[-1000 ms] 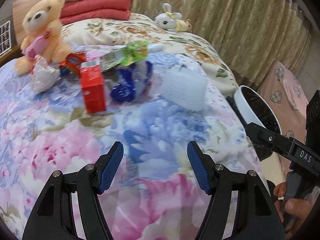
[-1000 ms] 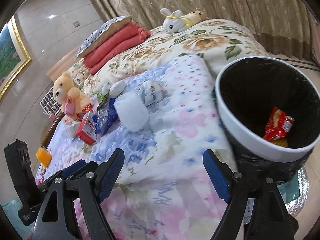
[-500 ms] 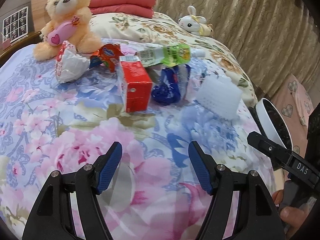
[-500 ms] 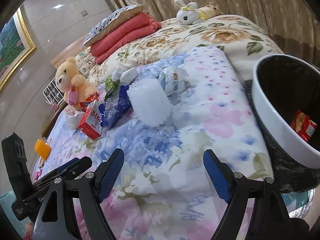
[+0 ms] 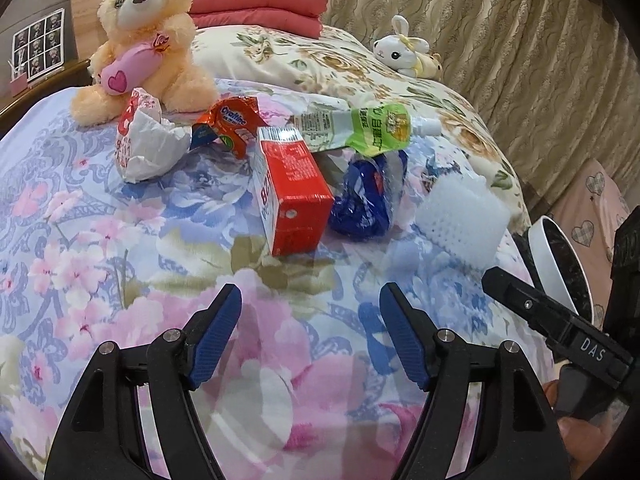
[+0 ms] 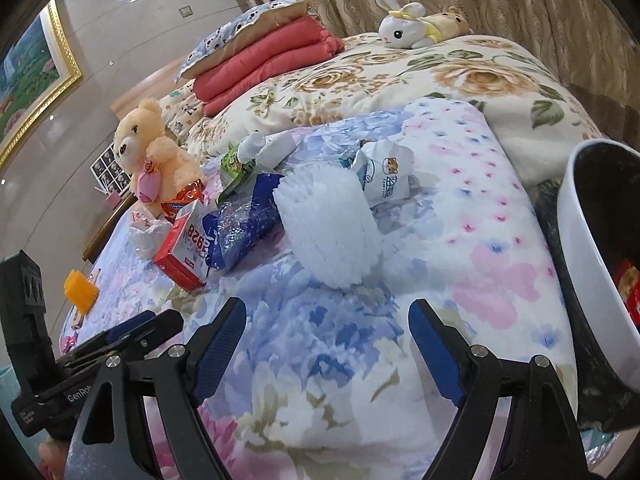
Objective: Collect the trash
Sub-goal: 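Move both tools back over the bed toward the red juice box and white foam net, then grasp the red juice box with the left tool while the right tool grasps the white foam net, then carry the juice box and white foam net over the bin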
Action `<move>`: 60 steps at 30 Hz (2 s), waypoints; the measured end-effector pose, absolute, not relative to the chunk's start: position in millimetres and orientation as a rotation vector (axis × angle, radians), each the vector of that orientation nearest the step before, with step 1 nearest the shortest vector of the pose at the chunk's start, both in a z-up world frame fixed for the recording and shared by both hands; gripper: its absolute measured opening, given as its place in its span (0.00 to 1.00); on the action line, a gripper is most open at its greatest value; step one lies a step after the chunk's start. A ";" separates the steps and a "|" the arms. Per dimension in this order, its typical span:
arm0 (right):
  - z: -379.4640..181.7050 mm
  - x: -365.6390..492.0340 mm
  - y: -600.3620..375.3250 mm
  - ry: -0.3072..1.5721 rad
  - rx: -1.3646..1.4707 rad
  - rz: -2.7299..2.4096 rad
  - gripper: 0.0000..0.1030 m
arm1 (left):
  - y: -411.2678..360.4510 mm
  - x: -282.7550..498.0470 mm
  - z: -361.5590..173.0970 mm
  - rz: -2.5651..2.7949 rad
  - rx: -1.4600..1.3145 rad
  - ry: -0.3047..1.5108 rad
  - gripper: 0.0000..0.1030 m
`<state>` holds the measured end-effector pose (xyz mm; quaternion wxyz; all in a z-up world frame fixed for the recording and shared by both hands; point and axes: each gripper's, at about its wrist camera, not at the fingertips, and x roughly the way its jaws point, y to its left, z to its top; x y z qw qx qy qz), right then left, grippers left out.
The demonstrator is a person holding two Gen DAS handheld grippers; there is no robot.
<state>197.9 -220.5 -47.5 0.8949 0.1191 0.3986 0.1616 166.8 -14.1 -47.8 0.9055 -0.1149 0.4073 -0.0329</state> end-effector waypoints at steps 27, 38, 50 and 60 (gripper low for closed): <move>-54.5 242.7 -206.1 0.837 0.220 0.306 0.69 | -5.6 219.5 -54.5 -0.031 -0.226 0.856 0.31; -51.6 216.1 -224.0 0.811 0.266 0.289 0.35 | -15.0 183.0 -43.7 -0.067 -0.183 0.798 0.30; -38.7 182.2 -251.0 0.779 0.313 0.261 0.35 | -65.3 149.1 -25.0 -0.205 -0.120 0.768 0.30; -29.8 158.3 -285.1 0.754 0.347 0.211 0.35 | -113.5 139.4 -21.0 -0.316 -0.056 0.774 0.30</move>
